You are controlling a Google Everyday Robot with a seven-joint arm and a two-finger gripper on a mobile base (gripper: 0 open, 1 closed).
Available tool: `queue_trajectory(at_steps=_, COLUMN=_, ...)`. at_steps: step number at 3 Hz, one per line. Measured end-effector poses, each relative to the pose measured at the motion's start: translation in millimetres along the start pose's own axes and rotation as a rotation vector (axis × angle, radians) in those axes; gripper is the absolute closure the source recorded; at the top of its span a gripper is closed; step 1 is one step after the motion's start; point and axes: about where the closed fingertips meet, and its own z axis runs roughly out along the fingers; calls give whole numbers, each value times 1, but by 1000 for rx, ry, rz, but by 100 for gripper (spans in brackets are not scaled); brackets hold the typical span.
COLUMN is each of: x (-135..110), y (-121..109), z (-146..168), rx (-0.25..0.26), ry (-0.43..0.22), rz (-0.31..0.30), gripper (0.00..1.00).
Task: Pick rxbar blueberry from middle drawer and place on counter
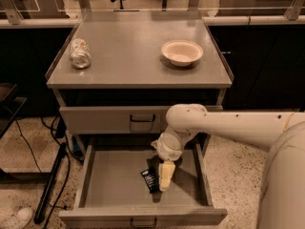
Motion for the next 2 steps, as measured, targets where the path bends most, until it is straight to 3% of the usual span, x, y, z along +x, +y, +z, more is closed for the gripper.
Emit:
queue_trajectory(at_steps=1, x=0, y=0, z=0, rx=0, ry=0, rz=0, gripper=0)
queue_trajectory(at_steps=2, x=-5, y=3, z=19, rx=4, ry=-20, rz=2, gripper=0)
